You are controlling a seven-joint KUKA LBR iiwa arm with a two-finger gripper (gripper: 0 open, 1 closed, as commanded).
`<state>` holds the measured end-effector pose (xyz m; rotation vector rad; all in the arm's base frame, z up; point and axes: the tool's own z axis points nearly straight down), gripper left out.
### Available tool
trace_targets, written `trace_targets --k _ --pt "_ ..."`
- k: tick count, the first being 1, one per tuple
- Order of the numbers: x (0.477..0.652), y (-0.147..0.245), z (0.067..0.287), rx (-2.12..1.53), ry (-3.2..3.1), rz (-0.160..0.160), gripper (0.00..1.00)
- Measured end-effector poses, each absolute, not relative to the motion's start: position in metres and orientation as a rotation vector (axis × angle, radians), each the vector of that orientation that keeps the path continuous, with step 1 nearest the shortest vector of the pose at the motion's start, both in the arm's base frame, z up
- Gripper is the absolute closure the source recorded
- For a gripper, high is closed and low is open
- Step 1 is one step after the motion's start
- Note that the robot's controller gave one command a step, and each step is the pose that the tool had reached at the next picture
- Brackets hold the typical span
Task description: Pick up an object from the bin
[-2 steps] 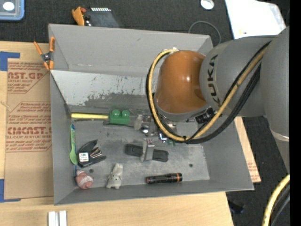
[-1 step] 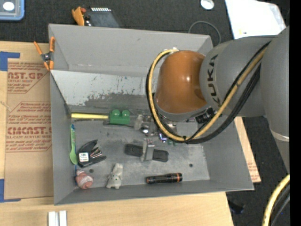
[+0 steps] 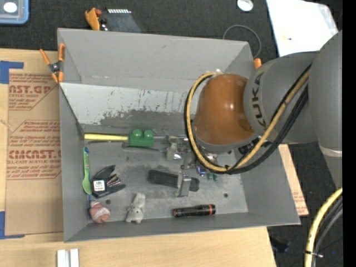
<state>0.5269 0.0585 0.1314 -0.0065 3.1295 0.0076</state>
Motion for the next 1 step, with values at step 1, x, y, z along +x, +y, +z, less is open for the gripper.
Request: trace_targets --k 1 --pt "0.5088 0.0439 0.1342 -0.192 3.12 0.009 1.0"
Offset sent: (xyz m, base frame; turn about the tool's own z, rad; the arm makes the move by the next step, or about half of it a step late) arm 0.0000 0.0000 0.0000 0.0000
